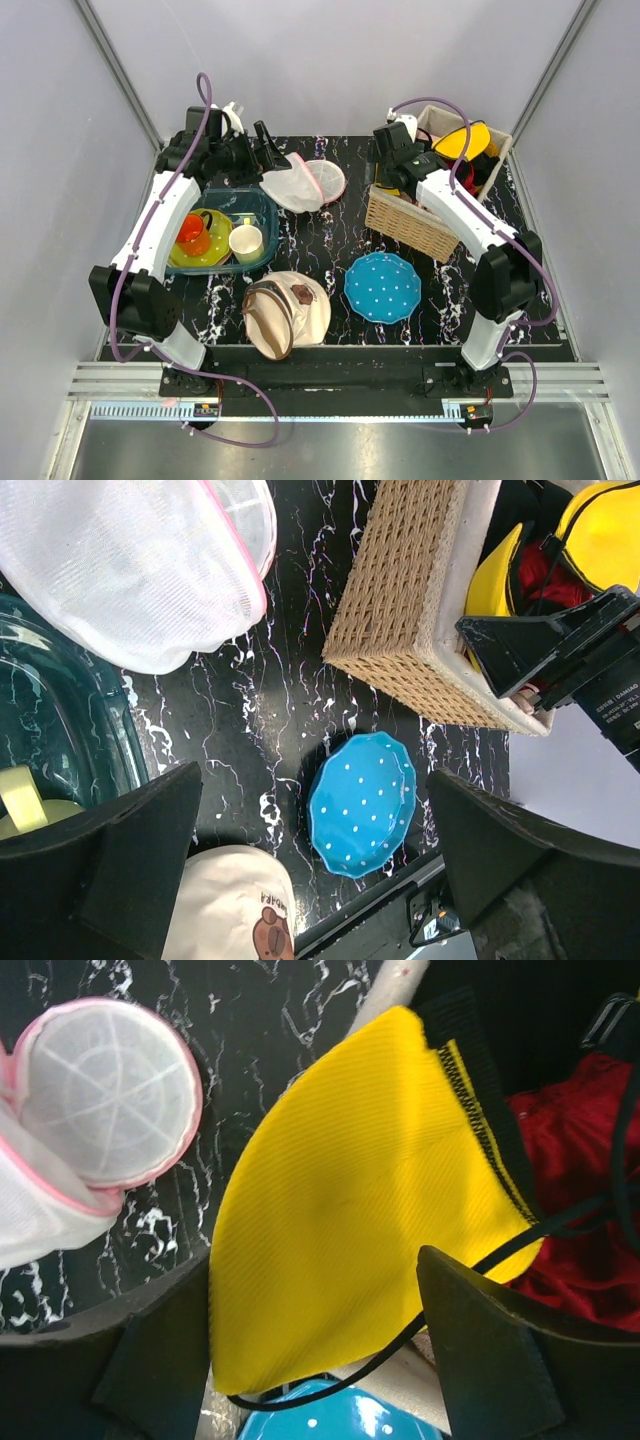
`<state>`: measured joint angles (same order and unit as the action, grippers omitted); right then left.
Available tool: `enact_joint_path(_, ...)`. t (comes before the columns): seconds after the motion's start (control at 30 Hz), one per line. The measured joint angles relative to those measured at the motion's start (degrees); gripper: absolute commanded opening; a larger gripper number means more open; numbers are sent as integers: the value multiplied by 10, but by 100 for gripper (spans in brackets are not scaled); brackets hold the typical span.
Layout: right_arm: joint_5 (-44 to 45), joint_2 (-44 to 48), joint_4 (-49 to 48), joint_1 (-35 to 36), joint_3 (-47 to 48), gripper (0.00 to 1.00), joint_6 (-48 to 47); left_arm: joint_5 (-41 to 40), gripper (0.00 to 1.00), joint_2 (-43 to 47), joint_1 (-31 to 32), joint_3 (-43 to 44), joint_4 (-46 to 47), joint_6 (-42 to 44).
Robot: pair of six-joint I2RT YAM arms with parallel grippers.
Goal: Unzip the laundry bag and remove the bra
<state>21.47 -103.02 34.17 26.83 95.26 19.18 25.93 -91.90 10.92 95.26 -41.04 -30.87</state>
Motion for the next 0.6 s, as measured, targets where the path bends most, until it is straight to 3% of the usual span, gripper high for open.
enact_joint_path(0.07, 19, 0, -1, 2, 0, 70, -3, 0, 97, 0, 0, -3, 0, 0)
enact_joint_path(0.2, 47, 19, -23, 2, -29, 39, -7, 0, 97, 1, 0, -8, 2, 0)
enact_joint_path(0.23, 51, 27, -27, 2, -37, 14, -10, 1, 97, 1, 0, -10, 2, 0)
enact_joint_path(0.27, 57, 37, -34, 2, -47, 3, -10, 1, 97, 1, 0, -13, 3, 0)
enact_joint_path(0.6, 121, 97, -64, -25, -68, 0, -51, 5, 97, 2, 0, -21, 5, 0)
